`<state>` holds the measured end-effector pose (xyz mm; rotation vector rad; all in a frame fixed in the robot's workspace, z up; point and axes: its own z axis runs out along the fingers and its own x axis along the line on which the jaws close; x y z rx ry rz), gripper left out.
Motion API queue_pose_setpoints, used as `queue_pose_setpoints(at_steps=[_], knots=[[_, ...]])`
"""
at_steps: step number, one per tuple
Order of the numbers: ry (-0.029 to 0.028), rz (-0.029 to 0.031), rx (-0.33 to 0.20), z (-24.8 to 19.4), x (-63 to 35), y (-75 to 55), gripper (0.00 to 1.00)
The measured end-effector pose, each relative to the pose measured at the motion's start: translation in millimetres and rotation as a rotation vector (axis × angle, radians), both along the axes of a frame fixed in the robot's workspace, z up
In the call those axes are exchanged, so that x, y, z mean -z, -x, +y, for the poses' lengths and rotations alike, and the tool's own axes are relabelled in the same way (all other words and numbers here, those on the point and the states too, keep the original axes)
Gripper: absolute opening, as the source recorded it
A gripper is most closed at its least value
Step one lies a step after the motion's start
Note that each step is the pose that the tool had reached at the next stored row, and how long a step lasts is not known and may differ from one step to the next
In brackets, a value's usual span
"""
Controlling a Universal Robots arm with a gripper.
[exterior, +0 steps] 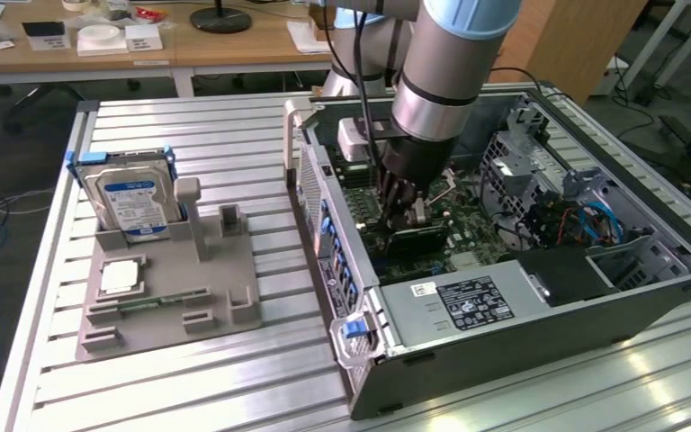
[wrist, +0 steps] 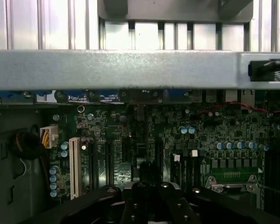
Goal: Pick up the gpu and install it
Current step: 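Press down on the gpu until it lock into place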
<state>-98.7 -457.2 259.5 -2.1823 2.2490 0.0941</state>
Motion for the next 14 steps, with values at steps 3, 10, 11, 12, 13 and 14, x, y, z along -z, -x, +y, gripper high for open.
queue_pose_setpoints(at_steps=[3, 10, 11, 12, 13, 14], knots=[[0.0026, 0.0022, 0.0, 0.5, 1.7, -0.2, 0.11], [-0.0029, -0.0005, 0.0, 0.2, -11.0, 0.0, 0.11], [-0.003, -0.0006, 0.0, 0.2, -14.0, 0.0, 0.11], [-0.0031, -0.0006, 0.0, 0.2, -15.3, 0.0, 0.11], [-0.0032, -0.0007, 0.0, 0.2, -15.2, -0.1, 0.11], [-0.0031, -0.0006, 0.0, 0.2, -15.3, 0.0, 0.11]])
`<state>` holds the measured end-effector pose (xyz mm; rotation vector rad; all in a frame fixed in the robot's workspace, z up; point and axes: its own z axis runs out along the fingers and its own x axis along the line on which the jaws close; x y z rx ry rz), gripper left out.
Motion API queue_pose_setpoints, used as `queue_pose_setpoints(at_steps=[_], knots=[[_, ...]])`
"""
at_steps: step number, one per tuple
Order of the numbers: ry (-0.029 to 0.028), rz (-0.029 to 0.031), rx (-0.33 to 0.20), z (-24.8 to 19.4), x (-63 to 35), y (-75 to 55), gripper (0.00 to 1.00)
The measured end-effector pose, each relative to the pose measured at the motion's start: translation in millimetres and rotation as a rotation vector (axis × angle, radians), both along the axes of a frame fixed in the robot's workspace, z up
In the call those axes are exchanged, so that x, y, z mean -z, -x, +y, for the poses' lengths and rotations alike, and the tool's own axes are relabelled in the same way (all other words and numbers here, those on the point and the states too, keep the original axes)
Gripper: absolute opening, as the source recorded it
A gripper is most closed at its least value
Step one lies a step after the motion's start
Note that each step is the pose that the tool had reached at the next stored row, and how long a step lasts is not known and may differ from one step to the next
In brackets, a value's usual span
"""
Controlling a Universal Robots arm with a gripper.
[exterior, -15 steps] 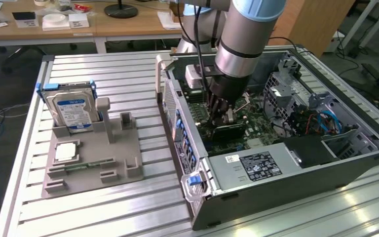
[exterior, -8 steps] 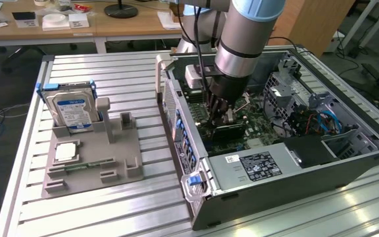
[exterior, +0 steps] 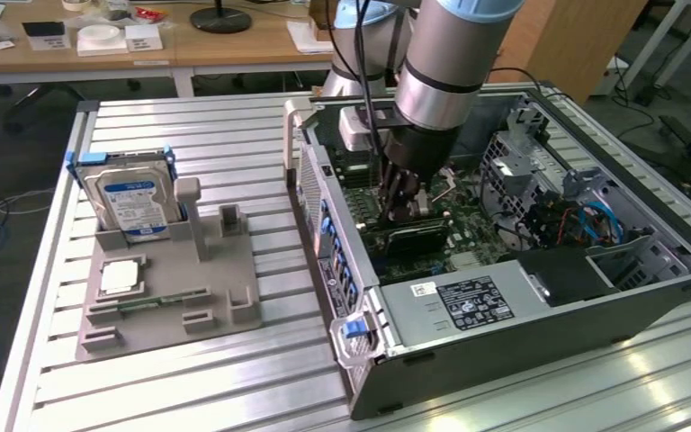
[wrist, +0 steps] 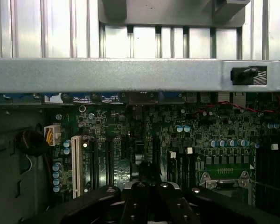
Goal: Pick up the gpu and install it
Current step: 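Press down on the gpu until it lock into place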
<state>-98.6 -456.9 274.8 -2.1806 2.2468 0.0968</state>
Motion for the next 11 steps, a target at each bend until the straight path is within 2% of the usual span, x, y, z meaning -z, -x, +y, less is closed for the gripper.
queue_pose_setpoints(at_steps=[11], knots=[[0.0003, 0.0001, 0.0, 0.0, -0.1, 0.0, 0.11]])
